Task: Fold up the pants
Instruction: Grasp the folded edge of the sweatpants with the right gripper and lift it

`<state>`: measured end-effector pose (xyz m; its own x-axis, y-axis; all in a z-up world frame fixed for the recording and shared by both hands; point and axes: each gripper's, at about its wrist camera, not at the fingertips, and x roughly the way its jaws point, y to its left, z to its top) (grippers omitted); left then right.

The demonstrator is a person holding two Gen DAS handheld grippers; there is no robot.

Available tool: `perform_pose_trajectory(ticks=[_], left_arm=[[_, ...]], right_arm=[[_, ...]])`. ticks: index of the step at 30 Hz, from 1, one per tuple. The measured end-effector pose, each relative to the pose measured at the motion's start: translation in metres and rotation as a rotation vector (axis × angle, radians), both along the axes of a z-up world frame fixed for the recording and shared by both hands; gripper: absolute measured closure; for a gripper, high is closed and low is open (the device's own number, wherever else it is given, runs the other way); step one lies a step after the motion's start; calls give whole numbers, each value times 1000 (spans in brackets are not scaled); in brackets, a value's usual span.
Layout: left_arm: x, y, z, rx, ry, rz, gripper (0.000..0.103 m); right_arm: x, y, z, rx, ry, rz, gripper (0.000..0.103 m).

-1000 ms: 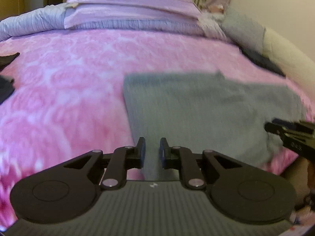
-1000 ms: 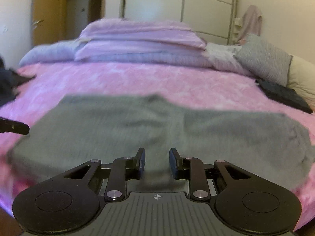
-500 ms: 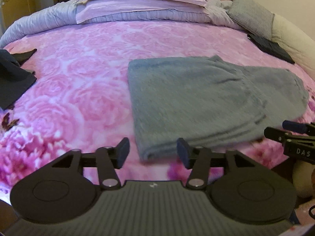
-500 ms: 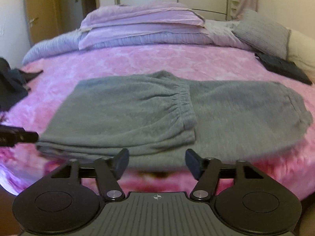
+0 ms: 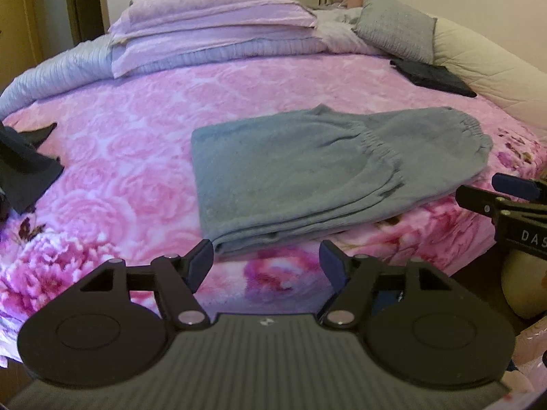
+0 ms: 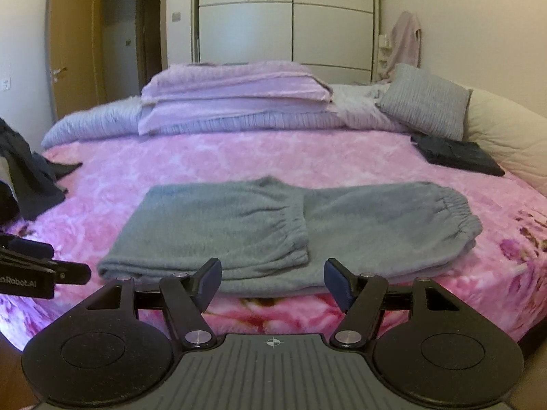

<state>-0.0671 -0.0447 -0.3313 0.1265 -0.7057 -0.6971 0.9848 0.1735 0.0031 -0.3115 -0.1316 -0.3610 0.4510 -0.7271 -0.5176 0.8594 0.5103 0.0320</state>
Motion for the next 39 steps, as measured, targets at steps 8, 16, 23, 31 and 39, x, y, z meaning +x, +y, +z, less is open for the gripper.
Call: perform_pose_trajectory(ticks=[8,16,23,31,39], left_arm=[[2,-7,-8,20,16,-24,35],[74,-9,-50,82,110,114,35],[135,-4,-71,77,167,224,35],[180,3,-84,45,278,295,36],[190,-3,-90,22,350,304,36]], right_arm=[[6,-1,-7,27,19,31,39],[78,0,-45,-102,228,249,40],[159,18,-97,-314,416,555,39],[211,27,-148,-447,570,699,40],[224,30,-167,-541,572,717,71]])
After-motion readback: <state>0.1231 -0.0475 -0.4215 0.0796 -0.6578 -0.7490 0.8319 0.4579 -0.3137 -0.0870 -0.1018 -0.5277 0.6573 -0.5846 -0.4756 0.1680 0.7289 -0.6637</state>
